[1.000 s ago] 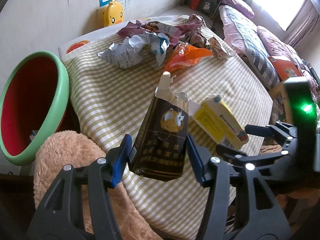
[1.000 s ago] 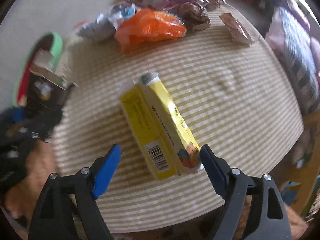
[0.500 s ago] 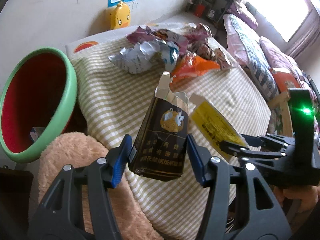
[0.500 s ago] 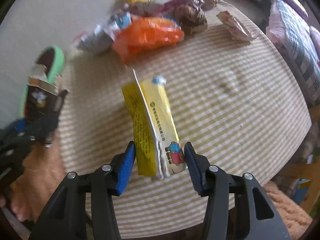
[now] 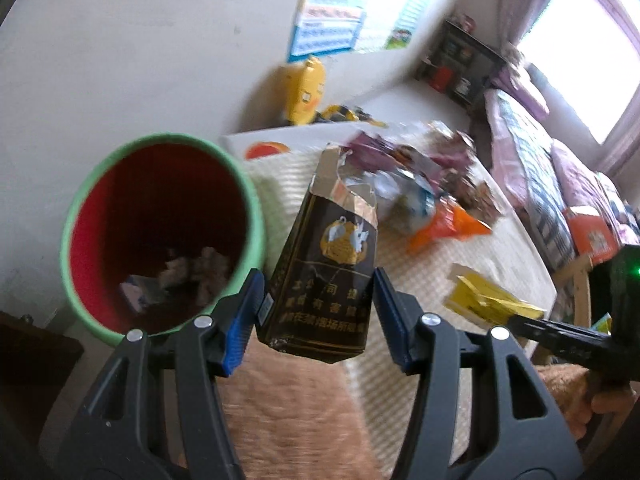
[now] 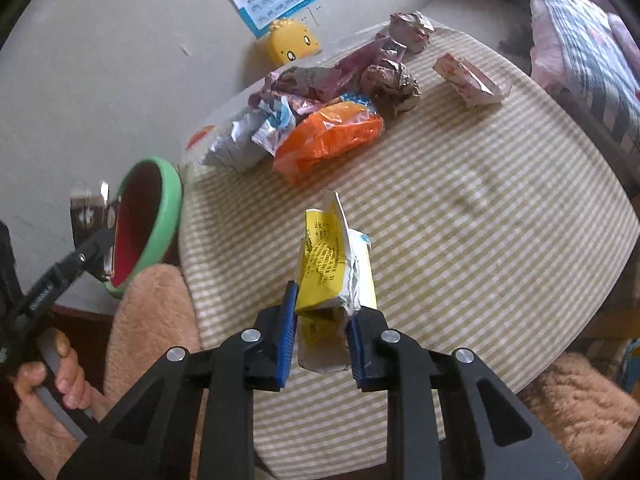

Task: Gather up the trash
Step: 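Open the left tool over the red bin while the right tool drops the yellow box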

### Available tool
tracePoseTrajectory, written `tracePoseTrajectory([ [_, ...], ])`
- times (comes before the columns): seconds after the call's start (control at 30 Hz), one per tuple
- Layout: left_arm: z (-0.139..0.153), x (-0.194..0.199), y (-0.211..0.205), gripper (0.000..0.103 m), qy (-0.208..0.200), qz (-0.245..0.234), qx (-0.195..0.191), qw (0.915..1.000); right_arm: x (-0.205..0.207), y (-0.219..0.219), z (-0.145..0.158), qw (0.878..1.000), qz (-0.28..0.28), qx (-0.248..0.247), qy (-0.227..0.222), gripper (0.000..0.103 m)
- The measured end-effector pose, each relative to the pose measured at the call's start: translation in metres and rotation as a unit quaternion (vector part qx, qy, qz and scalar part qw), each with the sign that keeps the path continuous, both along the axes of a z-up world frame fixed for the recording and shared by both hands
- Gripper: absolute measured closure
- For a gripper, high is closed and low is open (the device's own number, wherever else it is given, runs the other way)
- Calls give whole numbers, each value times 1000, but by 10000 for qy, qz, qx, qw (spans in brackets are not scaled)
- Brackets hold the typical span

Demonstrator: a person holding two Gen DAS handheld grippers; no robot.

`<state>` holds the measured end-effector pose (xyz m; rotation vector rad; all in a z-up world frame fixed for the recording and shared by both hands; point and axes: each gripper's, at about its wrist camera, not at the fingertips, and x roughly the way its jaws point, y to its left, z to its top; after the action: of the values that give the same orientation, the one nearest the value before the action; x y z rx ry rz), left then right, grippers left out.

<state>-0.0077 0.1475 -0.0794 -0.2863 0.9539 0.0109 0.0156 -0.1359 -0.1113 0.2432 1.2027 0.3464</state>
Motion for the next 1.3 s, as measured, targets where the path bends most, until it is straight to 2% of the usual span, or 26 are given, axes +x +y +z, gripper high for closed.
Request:
tracePoseTrajectory([
  [0.17, -6, -4, 42, 50, 41, 519, 12, 9986, 2, 28, 27, 9990, 129, 238, -361, 82],
  [0.33, -13, -7, 80, 50, 94, 937, -8, 9956, 11, 88, 51, 9945, 706, 436, -636, 82],
  [0.57, -26, -17, 124, 50, 228, 1431, -93, 9894, 28, 182, 53, 9844, 1516, 604, -651, 82],
  [0.8, -43, -17, 143, 50, 401, 1655, -228, 9851, 47, 238, 43, 9784, 1827, 874, -403, 82],
  [0.83, -45, -17, 145, 48, 421, 1693, -251, 9843, 50, 242, 41, 9779, 1839, 914, -381, 81],
  [0.87, -47, -18, 147, 46, 434, 1732, -281, 9835, 52, 247, 41, 9772, 1846, 983, -365, 76],
  [0.9, -48, -18, 148, 38, 446, 1751, -327, 9830, 53, 251, 41, 9765, 1830, 1081, -356, 73],
  [0.93, -50, -16, 150, 31, 455, 1768, -376, 9825, 56, 253, 41, 9761, 1789, 1186, -348, 60],
  [0.97, -51, -16, 151, 30, 457, 1787, -412, 9820, 58, 252, 40, 9756, 1722, 1324, -322, 44],
  [1.07, -54, -16, 151, 30, 492, 1775, -393, 9821, 60, 242, 37, 9769, 1522, 1471, -279, 43],
  [1.23, -58, -12, 143, 30, 542, 1678, -439, 9833, 58, 205, 29, 9844, 1279, 1181, -254, 43],
  [1.3, -57, -11, 137, 30, 533, 1600, -389, 9849, 57, 176, 24, 9906, 991, 862, -371, 43],
])
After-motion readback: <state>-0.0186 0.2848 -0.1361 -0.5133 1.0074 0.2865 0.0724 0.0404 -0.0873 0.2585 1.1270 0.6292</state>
